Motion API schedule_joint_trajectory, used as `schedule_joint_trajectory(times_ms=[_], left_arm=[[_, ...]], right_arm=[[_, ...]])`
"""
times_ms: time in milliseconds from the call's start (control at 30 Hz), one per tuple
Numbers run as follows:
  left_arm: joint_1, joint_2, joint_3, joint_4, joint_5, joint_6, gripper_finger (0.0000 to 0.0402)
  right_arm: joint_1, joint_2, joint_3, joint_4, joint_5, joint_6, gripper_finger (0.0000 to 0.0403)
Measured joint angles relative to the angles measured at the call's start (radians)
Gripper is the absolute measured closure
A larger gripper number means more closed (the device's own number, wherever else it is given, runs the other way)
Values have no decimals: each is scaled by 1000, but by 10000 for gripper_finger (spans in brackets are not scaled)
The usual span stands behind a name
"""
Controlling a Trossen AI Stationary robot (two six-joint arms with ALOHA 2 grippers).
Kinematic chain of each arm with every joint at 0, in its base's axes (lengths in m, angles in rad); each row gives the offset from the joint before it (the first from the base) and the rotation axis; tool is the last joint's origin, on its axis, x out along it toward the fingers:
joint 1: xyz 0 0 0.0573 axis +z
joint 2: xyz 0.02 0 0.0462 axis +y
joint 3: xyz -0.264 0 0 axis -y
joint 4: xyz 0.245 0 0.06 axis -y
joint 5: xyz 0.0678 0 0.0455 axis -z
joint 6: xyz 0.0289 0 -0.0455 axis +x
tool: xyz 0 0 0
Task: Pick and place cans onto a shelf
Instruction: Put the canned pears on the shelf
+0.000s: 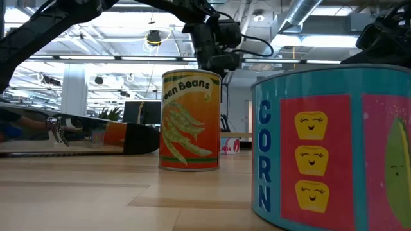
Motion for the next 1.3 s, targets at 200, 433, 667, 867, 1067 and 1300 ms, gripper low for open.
schedule_joint_trajectory(times_ms=[200, 433, 667, 867, 1067, 1300], left_arm=[[24, 0, 0, 2, -58, -1, 341], [72, 0, 0, 1, -77, -9, 341], [125, 0, 0, 8, -77, -11, 341], [148, 0, 0, 10, -81, -34, 341], [148, 0, 0, 9, -81, -34, 341], [141, 0, 9, -29, -81, -34, 341]], right_arm=[[0, 0, 0, 0, 0, 0, 321], [0, 0, 0, 0, 0, -1, 321], [0, 0, 0, 0, 0, -1, 321], [0, 0, 0, -1, 0, -1, 321], [0, 0, 0, -21, 0, -1, 321], [0, 0, 0, -24, 0, -2, 321]])
